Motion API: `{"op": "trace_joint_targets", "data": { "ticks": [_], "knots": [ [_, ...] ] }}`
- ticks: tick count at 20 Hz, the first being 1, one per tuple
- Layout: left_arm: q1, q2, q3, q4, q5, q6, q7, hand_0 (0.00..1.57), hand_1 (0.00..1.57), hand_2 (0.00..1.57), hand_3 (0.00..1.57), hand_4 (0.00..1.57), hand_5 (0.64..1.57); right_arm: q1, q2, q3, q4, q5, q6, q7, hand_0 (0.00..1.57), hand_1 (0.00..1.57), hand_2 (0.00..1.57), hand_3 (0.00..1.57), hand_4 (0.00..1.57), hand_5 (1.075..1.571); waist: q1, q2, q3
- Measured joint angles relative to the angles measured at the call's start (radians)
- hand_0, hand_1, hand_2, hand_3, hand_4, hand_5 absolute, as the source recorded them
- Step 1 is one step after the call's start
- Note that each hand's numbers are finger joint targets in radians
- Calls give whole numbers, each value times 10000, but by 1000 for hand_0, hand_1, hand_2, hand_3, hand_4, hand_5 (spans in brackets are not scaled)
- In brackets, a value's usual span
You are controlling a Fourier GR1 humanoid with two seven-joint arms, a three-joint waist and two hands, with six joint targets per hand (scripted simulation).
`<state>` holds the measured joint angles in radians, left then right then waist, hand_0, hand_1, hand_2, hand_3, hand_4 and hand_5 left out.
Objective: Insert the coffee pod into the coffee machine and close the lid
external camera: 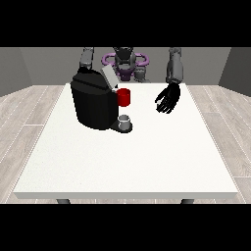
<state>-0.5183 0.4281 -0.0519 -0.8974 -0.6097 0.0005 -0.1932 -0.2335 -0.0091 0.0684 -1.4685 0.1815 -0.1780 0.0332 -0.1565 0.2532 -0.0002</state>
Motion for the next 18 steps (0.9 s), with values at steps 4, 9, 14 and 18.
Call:
{"op": "trace_joint_targets", "data": {
  "ticks": [4,9,14,18],
  "knots": [
    [-252,15,-432,329,-806,166,36,826,826,998,857,340,1571,-295,30,-57,461,51,-48,-71,0,0,0,0,0,1571,80,73,3],
    [-406,102,-824,852,-1578,15,89,748,748,941,809,373,1571,-373,-94,-224,828,-100,187,-253,0,0,0,0,0,1571,40,17,24],
    [-726,25,-970,1282,-2062,-450,210,870,870,1021,921,413,1571,-252,-106,-375,1497,-301,318,-758,0,0,0,0,0,1571,142,-258,15],
    [-921,-169,-911,1782,-2402,-379,-27,1149,1149,1257,1162,466,1571,-269,12,-397,1783,-330,182,-745,0,0,0,0,0,1571,190,-430,9]
  ]
}}
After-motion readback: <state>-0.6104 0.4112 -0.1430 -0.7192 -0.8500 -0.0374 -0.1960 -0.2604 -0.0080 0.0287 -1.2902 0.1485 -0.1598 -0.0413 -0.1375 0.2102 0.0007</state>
